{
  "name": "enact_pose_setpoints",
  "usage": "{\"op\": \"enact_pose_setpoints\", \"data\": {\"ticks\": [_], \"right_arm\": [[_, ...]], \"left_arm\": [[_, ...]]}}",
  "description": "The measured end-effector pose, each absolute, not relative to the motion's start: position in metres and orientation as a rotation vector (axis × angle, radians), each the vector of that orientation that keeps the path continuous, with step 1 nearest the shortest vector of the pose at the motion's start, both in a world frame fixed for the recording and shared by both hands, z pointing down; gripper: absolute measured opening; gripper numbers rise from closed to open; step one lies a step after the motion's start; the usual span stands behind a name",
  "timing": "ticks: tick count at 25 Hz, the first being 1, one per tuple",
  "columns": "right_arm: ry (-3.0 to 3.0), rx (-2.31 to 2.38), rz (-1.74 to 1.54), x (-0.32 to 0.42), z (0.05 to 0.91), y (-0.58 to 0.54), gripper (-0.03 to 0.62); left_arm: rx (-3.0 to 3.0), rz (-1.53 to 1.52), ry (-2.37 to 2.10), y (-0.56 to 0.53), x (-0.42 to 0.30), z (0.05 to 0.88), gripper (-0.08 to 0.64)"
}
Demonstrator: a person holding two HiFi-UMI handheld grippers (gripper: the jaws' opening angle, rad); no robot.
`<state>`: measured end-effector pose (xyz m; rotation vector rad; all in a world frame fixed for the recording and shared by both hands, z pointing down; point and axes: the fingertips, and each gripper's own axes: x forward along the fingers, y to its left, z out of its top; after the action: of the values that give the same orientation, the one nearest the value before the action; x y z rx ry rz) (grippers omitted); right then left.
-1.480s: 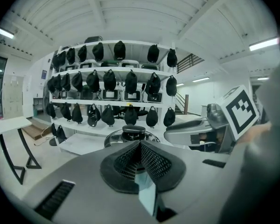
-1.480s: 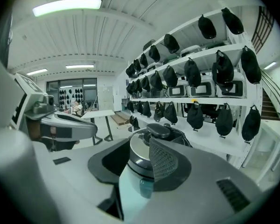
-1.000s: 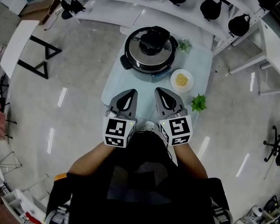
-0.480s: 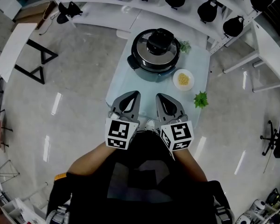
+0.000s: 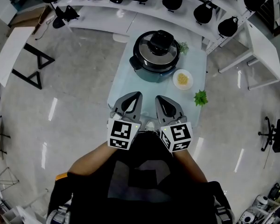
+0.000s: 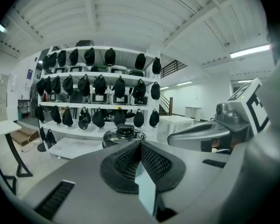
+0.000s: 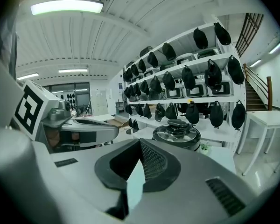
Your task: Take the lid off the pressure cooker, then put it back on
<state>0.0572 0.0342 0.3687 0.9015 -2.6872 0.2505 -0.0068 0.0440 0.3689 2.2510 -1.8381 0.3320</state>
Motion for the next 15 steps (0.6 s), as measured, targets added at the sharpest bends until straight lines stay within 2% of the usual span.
{"op": "enact_pose_setpoints", "data": {"ticks": [15], "right_arm": [[-2.675,0.939,0.24,0.0549,0.3685,0.0394,0.017]], "left_arm": [[2.278,0.337,-1.825,0.0489,-0.0078,0.3677,0.008]]}}
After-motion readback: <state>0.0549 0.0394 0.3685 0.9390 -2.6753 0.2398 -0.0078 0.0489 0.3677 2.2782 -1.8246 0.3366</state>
